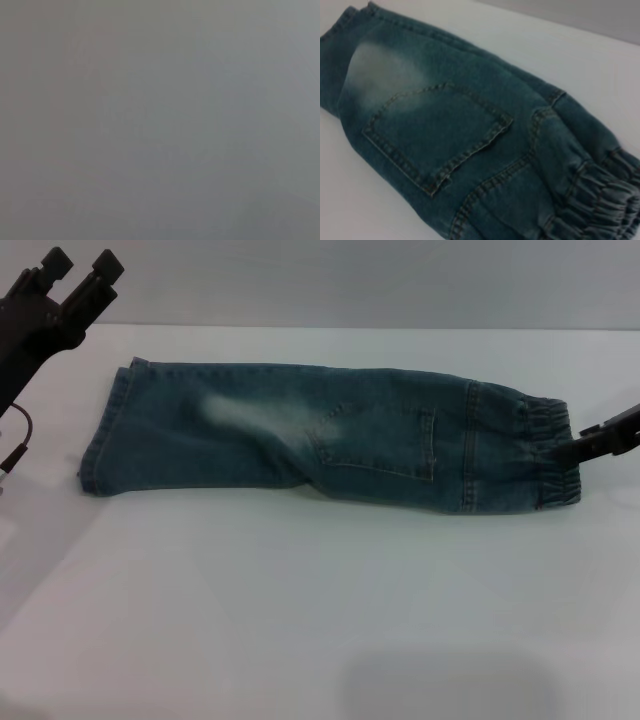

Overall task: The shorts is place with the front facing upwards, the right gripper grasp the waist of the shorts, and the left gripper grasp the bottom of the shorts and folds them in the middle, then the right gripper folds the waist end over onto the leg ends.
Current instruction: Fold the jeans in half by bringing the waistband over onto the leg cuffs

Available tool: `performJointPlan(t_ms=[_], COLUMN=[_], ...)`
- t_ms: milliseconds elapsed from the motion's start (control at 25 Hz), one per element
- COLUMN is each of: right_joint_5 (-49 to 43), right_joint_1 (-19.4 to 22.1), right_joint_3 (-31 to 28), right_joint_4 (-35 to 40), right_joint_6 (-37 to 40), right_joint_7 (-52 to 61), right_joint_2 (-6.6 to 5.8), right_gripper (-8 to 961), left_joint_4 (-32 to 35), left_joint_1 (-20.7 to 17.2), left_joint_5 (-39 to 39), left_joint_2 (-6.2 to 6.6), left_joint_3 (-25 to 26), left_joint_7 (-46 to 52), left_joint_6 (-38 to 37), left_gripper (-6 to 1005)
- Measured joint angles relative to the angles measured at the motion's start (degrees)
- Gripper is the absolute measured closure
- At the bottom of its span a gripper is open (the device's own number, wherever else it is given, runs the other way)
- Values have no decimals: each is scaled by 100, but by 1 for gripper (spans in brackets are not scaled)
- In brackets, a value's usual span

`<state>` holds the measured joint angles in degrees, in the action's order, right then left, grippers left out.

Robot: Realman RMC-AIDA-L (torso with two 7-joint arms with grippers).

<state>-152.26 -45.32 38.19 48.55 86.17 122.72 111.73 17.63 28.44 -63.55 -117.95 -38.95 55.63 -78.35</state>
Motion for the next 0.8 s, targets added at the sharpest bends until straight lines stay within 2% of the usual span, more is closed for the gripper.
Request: performJointPlan(t_ms=[120, 320, 800], right_joint_5=[-6, -19, -591], right_joint_1=[11, 31, -112], right_joint_3=[115, 241, 359], right_joint_4=[-77, -267, -201], right_joint_6=[-103, -269, -251], right_joint_7=[5, 12, 185], right_joint_2=[66, 111, 135], right_gripper=[383, 383, 382], left_joint_4=[-37, -49, -122], left_joint_1=[-17, -21, 28], left_joint_5=[0, 0, -6], left_joint_2=[0, -3, -9], left_joint_3=[1, 1, 1], left_joint_7=[0, 0, 1], left_joint_6=[-23, -32, 3], left_gripper=[198, 198, 198])
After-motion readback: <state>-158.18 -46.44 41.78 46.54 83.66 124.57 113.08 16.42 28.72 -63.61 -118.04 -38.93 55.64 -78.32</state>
